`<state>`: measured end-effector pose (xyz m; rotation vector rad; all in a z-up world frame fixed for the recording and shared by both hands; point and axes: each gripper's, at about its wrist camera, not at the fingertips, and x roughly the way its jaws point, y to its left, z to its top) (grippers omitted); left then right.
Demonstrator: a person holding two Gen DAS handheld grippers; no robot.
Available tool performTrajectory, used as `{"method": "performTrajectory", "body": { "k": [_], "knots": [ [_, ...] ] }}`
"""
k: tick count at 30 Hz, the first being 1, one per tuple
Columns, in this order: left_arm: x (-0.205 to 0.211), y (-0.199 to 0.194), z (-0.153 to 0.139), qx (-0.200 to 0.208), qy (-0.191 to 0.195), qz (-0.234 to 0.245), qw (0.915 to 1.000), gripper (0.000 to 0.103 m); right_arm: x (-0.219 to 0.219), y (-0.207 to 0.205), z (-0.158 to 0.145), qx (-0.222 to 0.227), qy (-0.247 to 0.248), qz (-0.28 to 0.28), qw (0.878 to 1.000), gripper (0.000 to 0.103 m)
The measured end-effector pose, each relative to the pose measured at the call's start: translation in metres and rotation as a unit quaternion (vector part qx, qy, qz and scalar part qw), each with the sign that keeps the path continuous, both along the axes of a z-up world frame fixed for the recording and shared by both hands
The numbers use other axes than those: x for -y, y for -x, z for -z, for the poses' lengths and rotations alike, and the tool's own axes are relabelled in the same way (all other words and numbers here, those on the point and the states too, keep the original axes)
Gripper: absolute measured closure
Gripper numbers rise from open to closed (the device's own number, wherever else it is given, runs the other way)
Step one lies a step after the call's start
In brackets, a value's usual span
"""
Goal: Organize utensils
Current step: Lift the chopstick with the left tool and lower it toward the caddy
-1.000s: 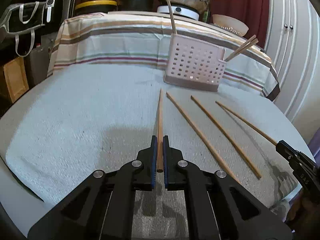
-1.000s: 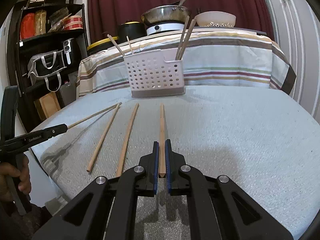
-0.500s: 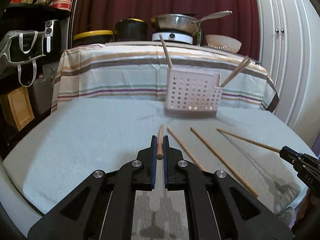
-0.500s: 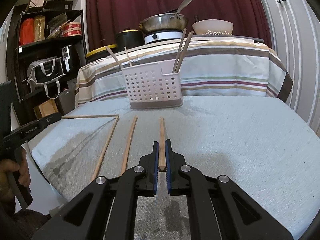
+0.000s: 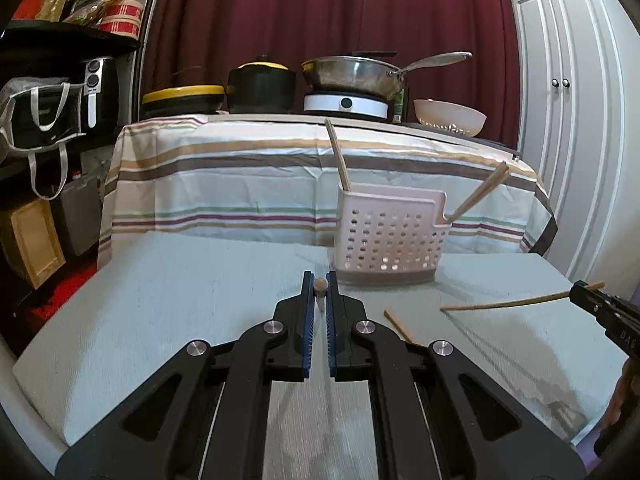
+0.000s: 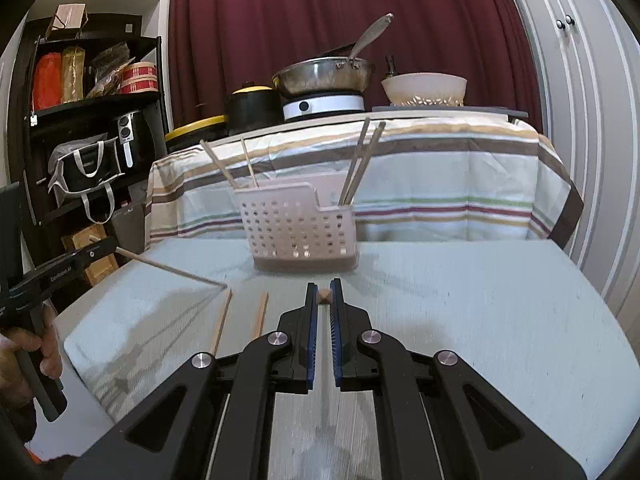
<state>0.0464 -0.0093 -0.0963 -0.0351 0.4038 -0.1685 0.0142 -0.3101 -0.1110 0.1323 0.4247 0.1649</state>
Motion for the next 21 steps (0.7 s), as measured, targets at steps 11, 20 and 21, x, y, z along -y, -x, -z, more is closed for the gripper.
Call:
{"method": "performTrajectory", "body": {
  "k": [11,20,21],
  "knots": [
    [-0.002,-0.045,-0.026,0.006,0.009,0.013,0.9999,0.097,-0.003,-0.046,-0.023,0.016,0.007,-0.006,1.0,0.096],
    [-0.001,-0.078,-0.039,0.005,0.011,0.024,0.9996,0.097,-0.005,-0.079,-0.038,0.033,0.005,-0.009,0.999,0.096],
    [0.0,-0.081,-0.04,0.005,0.012,0.025,0.9996,0.097,-0.005,-0.081,-0.039,0.033,0.005,-0.009,0.999,0.096]
  ]
}}
